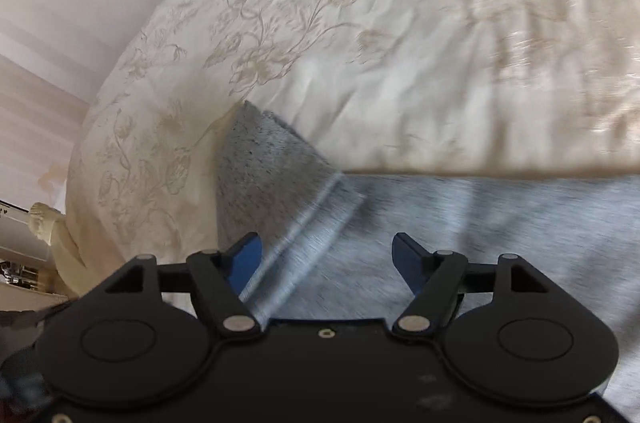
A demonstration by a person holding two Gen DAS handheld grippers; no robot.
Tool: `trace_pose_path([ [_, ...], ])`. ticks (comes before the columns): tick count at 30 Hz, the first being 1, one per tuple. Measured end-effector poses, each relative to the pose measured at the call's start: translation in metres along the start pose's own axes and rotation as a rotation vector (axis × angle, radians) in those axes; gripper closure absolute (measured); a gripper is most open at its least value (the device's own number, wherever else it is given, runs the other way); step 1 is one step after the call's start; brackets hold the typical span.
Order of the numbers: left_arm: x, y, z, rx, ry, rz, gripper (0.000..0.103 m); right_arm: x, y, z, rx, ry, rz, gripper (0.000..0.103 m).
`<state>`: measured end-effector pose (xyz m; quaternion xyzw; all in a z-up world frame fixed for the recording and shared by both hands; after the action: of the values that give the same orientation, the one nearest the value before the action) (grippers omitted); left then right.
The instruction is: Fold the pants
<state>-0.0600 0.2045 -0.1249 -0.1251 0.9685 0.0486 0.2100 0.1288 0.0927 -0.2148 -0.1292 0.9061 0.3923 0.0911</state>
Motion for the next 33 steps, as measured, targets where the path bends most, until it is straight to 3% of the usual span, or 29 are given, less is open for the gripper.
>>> trace_pose_path([
  [3, 0.000, -0.005, 0.001, 0.041, 0.009, 0.024, 0.055, -0.008, -0.003, 0.020, 0.010, 0.002, 0.057, 0.027],
  [4, 0.001, -0.006, 0.001, 0.054, 0.011, 0.030, 0.049, -0.011, -0.004, 0.024, 0.009, -0.005, 0.074, 0.027],
  [6, 0.002, -0.012, 0.000, 0.075, 0.008, 0.041, 0.046, -0.014, -0.006, 0.031, -0.008, -0.010, 0.099, 0.032],
  [7, 0.003, -0.016, 0.000, 0.082, 0.009, 0.047, 0.046, -0.015, -0.007, 0.031, -0.016, -0.008, 0.104, 0.057],
  [8, 0.004, -0.020, -0.001, 0.085, 0.009, 0.056, 0.046, -0.016, -0.005, 0.032, -0.039, 0.001, 0.099, 0.089],
  [12, 0.011, -0.039, -0.002, 0.106, 0.013, 0.080, 0.045, -0.021, 0.019, 0.009, -0.076, -0.038, -0.027, 0.089],
  [19, 0.018, -0.094, -0.009, 0.142, -0.016, 0.143, 0.043, -0.027, 0.029, -0.099, -0.064, -0.240, -0.090, 0.089],
  [27, 0.037, -0.177, 0.005, 0.149, -0.027, 0.295, 0.043, 0.000, -0.042, -0.218, 0.089, -0.419, -0.025, 0.089],
  [30, 0.050, -0.195, 0.014, 0.120, -0.004, 0.339, 0.043, 0.028, -0.083, -0.239, 0.161, -0.410, 0.035, 0.089],
  [33, 0.062, -0.200, 0.024, 0.087, 0.035, 0.360, 0.043, 0.060, -0.125, -0.238, 0.206, -0.344, 0.114, 0.089],
])
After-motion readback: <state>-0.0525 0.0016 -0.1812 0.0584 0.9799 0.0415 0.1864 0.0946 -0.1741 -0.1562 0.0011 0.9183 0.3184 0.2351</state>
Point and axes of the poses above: each gripper's, at about its wrist camera, not at the fingertips, and z roughly the way its jaws point, y to its left, x to its underside, the point moved 6 cm from there along z, roughly the way its jaws point, and after that the axes turned 12 degrees about -x, right-handed, at the moved point
